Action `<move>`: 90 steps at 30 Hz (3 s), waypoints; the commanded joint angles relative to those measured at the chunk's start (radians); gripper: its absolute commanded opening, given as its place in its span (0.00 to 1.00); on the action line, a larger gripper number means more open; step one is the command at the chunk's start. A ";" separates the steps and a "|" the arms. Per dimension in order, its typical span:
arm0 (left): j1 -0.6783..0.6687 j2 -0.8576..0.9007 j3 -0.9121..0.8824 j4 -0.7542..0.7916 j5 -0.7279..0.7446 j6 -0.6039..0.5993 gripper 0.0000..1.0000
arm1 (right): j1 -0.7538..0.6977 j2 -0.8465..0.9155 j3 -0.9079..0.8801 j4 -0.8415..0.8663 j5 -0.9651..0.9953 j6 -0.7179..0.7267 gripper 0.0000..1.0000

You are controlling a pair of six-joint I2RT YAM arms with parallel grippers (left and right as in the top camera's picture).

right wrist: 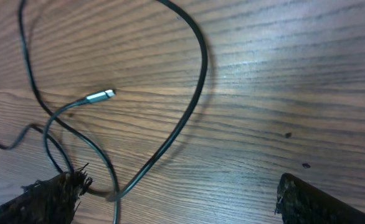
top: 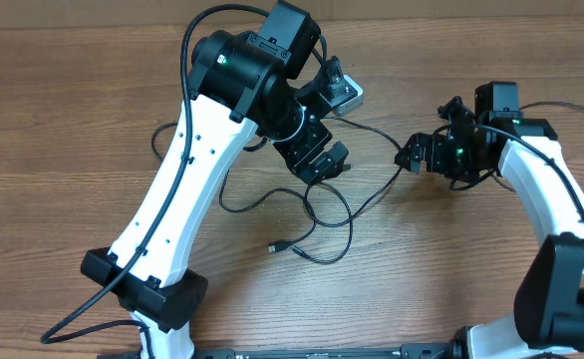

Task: Untangle cables

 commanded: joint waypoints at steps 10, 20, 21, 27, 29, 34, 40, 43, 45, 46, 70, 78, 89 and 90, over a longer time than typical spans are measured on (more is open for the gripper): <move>0.000 0.008 0.002 0.001 -0.007 -0.003 1.00 | 0.084 0.089 -0.008 0.089 0.016 -0.003 1.00; 0.001 0.008 0.002 0.001 -0.006 -0.003 1.00 | 0.128 0.111 -0.008 0.223 0.179 -0.002 1.00; 0.000 0.008 0.002 0.001 -0.007 -0.003 1.00 | 0.128 0.115 -0.008 0.225 0.179 -0.002 1.00; 0.000 0.008 0.002 0.001 -0.007 -0.003 0.99 | 0.129 0.157 -0.008 0.220 0.177 -0.002 0.99; 0.000 0.008 0.002 0.001 -0.006 -0.003 1.00 | 0.130 0.177 -0.011 0.221 0.167 -0.002 0.99; 0.000 0.008 0.002 0.001 -0.007 -0.002 0.99 | 0.130 0.207 -0.013 0.224 0.145 0.002 0.97; 0.000 0.008 0.002 0.001 -0.006 -0.003 1.00 | 0.130 0.234 -0.014 0.253 0.144 0.002 0.92; 0.000 0.008 0.002 0.001 -0.007 -0.002 1.00 | 0.130 0.248 -0.014 0.263 0.144 0.016 0.83; 0.000 0.008 0.002 0.001 -0.007 -0.003 0.99 | 0.130 0.252 -0.014 0.267 0.143 0.021 0.76; 0.000 0.008 0.002 0.001 -0.007 -0.003 1.00 | 0.130 0.252 -0.014 0.268 0.143 0.021 0.73; 0.001 0.008 0.002 0.001 -0.006 -0.003 1.00 | 0.131 0.250 -0.005 0.281 0.023 0.078 0.04; 0.000 0.008 0.002 0.001 -0.006 -0.003 0.99 | 0.085 0.222 0.163 0.237 -0.266 0.103 0.04; 0.000 0.008 0.002 0.001 -0.006 -0.002 1.00 | 0.026 0.156 0.500 0.207 -0.268 0.244 0.04; 0.000 0.008 0.002 0.001 -0.006 -0.003 1.00 | 0.022 0.156 0.526 0.224 -0.268 0.259 0.04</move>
